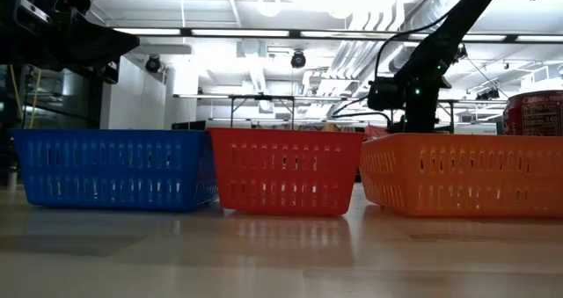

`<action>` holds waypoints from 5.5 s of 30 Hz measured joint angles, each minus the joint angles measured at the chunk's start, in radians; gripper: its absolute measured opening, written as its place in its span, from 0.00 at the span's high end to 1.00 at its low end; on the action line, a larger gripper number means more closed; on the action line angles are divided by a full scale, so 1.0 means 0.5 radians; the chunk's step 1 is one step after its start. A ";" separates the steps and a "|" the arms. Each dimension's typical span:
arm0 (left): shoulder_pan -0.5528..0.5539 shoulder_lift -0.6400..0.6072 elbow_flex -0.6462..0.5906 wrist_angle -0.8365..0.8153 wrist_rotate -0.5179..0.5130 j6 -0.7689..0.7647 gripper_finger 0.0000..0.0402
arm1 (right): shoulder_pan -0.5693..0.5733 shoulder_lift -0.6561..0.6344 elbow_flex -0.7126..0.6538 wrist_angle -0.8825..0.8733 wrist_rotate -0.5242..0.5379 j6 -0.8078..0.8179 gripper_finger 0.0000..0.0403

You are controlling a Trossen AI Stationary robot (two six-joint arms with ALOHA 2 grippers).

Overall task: Sort candy
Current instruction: Put the red candy pack into the red bin

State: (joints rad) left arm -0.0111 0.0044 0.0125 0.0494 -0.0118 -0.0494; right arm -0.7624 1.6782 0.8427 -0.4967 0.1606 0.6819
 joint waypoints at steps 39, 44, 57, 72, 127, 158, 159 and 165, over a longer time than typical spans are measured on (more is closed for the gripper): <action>0.000 0.000 0.000 -0.001 0.000 0.000 1.00 | 1.946 -0.331 0.384 0.545 -0.626 -1.349 1.00; 0.000 0.000 0.000 -0.001 0.000 0.000 1.00 | 1.951 0.094 0.854 0.061 -0.557 -2.037 1.00; 0.000 0.000 0.000 -0.001 0.000 0.000 1.00 | 1.949 0.862 1.794 -0.859 -0.355 -2.987 1.00; 0.000 0.000 0.000 0.000 0.000 0.000 1.00 | 1.949 1.035 2.018 -0.956 -0.276 -2.927 0.82; -0.001 0.001 0.000 0.344 -0.005 -0.269 1.00 | 1.979 -0.612 1.636 -1.967 0.620 0.141 0.99; 1.132 2.570 2.043 -2.392 0.052 -0.447 0.44 | 1.824 -1.773 -0.345 -0.416 0.394 -0.070 1.00; 1.169 2.653 2.059 -2.453 0.053 -0.360 0.44 | 1.820 -1.783 -0.362 -0.401 0.389 -0.070 1.00; 1.308 3.065 2.119 -2.442 -0.006 0.169 0.44 | 1.821 -1.779 -0.418 -0.243 0.334 -0.059 1.00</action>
State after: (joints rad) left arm 0.6430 1.5367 1.0719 -1.1717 -0.0148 0.0351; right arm 0.1482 0.7890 0.6338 -0.6181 0.3273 0.6522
